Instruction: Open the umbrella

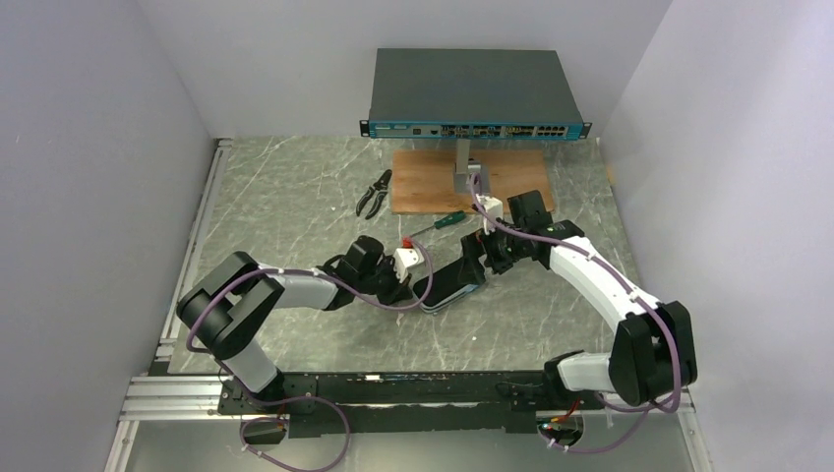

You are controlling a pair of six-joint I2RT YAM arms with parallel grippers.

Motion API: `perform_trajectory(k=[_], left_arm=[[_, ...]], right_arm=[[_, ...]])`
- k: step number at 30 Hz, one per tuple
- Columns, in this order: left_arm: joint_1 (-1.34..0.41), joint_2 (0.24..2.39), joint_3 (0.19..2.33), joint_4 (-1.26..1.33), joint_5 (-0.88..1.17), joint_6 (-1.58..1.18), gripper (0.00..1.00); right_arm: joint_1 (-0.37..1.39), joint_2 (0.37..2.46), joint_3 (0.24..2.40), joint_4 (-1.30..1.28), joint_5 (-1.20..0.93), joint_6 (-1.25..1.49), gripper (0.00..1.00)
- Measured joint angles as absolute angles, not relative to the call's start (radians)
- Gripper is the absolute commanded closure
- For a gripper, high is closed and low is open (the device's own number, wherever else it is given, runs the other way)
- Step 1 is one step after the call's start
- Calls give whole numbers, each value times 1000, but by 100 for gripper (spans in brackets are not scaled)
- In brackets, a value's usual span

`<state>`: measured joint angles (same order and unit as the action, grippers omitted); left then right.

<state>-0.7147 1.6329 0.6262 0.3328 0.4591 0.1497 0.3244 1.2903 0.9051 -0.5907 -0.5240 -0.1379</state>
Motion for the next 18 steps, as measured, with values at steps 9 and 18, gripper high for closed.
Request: perform_trajectory(k=[9,18], left_arm=[[-795,1640,626,367,398,93,100],[-876,1661,627,414,376,83,100]], right_arm=[[321,1337,855,-645,-538,123,0],[315,1425,791,-517,-565,229,9]])
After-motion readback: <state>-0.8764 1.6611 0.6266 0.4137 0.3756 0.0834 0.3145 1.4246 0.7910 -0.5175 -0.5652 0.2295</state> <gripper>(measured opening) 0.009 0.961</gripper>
